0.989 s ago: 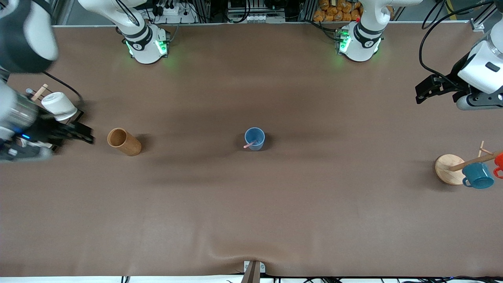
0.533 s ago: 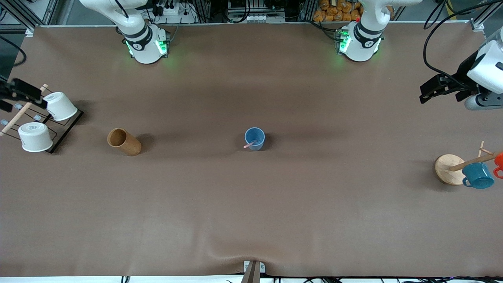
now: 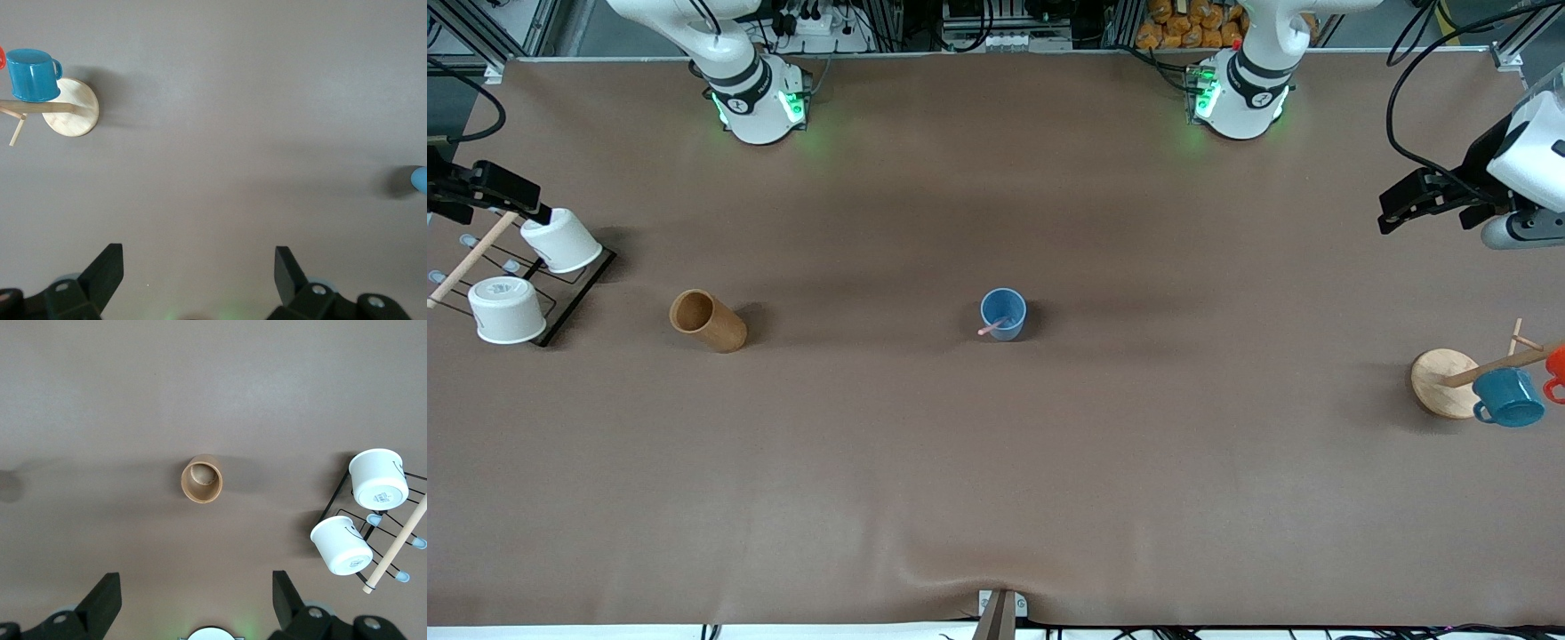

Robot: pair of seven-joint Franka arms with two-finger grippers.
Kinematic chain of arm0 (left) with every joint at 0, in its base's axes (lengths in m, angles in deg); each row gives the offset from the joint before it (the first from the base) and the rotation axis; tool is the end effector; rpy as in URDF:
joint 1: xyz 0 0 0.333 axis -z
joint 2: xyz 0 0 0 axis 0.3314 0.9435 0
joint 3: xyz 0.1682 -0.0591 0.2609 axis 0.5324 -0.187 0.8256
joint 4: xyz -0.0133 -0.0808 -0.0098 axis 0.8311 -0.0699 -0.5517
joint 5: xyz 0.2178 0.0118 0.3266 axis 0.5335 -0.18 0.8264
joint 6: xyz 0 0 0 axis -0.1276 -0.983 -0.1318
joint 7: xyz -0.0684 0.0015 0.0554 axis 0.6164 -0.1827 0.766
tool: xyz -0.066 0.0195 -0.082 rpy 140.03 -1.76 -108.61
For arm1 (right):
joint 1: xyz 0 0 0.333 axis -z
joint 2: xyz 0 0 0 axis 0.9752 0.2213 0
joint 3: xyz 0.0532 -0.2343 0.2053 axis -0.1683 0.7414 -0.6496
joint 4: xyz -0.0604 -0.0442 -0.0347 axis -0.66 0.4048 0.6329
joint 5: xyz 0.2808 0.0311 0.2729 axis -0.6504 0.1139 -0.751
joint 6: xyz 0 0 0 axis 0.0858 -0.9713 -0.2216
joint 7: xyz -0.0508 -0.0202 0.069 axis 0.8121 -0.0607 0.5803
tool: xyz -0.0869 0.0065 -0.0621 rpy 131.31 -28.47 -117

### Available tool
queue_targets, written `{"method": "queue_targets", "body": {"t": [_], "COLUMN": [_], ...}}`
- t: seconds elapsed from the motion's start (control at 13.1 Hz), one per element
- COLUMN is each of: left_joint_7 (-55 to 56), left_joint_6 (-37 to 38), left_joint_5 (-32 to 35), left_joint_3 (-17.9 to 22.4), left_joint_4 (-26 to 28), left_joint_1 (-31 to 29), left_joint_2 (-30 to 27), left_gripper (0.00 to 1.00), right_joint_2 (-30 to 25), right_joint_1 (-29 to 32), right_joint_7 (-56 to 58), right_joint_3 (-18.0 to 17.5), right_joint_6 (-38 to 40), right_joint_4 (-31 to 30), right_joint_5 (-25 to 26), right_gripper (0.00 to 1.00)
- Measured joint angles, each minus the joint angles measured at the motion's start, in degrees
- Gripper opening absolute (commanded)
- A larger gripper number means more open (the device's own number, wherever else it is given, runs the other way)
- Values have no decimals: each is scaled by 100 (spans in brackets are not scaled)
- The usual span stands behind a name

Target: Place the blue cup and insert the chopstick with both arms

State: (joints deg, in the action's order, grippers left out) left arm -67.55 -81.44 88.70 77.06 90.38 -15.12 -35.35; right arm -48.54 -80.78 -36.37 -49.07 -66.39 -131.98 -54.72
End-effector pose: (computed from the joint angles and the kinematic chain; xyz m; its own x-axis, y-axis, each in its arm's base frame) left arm 0.5423 -0.0469 0.6301 0.9984 0.0496 -0.0268 0.0491 -0.9986 -0.0169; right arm 0.5409 -0.0326 0.6423 0.9948 -0.0270 -0.0981 -0.0288 -0.9994 -0.0167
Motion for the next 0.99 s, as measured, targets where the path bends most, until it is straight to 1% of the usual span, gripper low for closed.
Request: {"method": "queue_targets", "body": {"t": [0.99], "left_joint_7": [0], "left_joint_6": [0], "left_joint_5": [0], "left_joint_3": [3], "left_joint_4": [-181], "left_joint_1": [0], "left_joint_2": [-2], "left_gripper": [100], "right_joint_2": [-52], "right_joint_1": [30], "right_joint_7": [48], "right_joint_3": [15], "right_joint_6": [2], "right_joint_4": [1], "right_joint_5": [20], "right_gripper": [100]}}
